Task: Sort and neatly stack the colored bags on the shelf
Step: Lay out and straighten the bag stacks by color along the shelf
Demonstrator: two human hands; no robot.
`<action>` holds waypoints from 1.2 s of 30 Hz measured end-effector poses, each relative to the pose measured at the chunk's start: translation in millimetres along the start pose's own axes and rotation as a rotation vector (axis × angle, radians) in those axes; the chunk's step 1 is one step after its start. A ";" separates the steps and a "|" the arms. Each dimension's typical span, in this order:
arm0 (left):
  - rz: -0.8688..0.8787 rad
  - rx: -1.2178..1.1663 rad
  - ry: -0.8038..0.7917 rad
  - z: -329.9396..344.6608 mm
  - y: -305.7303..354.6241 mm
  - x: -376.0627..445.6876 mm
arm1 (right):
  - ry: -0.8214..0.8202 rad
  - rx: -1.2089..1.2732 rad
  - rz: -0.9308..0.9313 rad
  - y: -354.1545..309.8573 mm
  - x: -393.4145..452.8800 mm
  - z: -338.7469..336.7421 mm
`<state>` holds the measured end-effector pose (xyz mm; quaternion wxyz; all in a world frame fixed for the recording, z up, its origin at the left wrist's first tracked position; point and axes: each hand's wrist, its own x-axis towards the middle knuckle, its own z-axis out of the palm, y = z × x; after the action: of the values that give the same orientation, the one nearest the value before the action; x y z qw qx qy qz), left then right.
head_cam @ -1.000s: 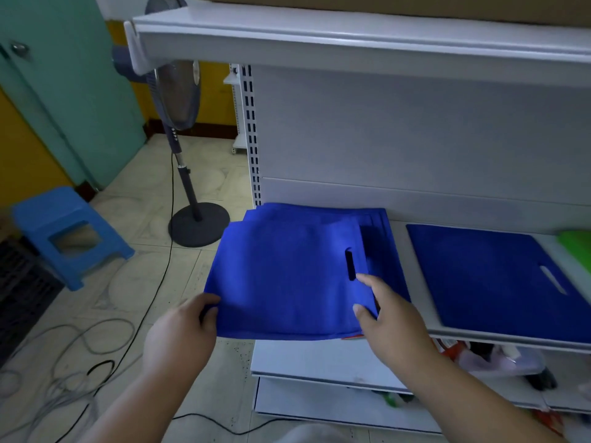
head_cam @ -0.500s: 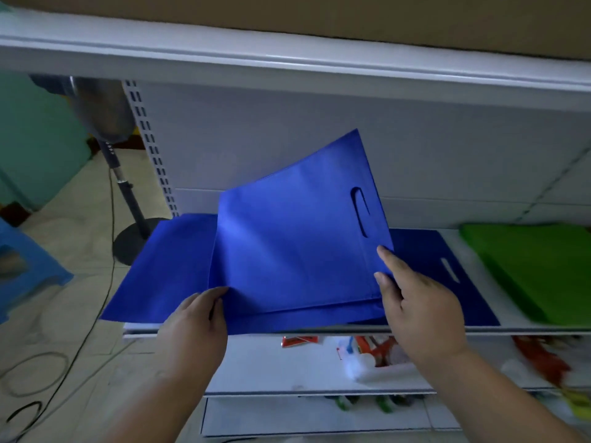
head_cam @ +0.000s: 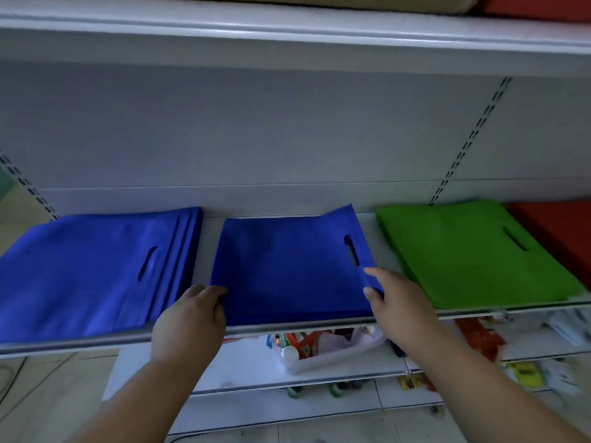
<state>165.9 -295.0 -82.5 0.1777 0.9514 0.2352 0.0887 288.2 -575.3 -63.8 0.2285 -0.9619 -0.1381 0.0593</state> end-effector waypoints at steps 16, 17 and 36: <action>0.074 0.298 -0.028 11.6 13.5 2.7 | 0.001 -0.445 -0.112 -1.9 21.9 -1.3; 0.076 0.265 -0.001 7.4 7.3 0.2 | 0.012 -0.414 -0.159 -13.1 20.2 0.4; -0.233 0.217 0.108 -108.2 -293.2 -8.2 | 0.040 -0.223 -0.435 -325.8 -25.9 105.8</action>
<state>9.4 -24.7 -94.9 0.0703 0.9251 0.3614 0.0927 167.0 -258.8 -8.0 0.1308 -0.9297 -0.3433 -0.0261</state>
